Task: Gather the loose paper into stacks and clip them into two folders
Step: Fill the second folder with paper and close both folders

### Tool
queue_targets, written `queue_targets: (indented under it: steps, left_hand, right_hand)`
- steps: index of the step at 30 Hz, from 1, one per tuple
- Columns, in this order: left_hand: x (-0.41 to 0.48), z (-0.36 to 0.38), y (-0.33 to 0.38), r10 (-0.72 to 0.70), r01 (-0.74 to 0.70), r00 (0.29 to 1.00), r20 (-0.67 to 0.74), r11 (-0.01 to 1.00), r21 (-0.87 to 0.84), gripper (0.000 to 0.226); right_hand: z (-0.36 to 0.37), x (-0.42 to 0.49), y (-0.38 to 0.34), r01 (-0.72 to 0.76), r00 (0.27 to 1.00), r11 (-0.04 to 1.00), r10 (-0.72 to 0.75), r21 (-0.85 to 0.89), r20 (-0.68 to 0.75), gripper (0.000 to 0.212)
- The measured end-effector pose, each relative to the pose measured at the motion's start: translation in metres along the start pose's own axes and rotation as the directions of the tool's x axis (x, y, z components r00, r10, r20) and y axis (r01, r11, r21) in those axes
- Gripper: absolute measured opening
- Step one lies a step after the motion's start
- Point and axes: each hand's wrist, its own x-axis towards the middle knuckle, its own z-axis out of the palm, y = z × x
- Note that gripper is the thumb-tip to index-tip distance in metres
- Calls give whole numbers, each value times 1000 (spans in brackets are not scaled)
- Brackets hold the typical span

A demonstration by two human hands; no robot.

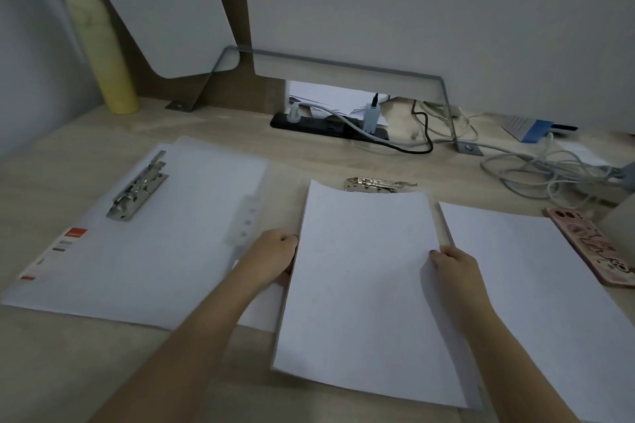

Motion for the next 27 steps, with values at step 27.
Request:
queue_targets:
  steps: [27]
  left_hand:
    - [17,2,7,102,-85,995,-24,924,374,20]
  right_hand:
    - [3,28,-3,-23,996,981,6,-190,-86,30]
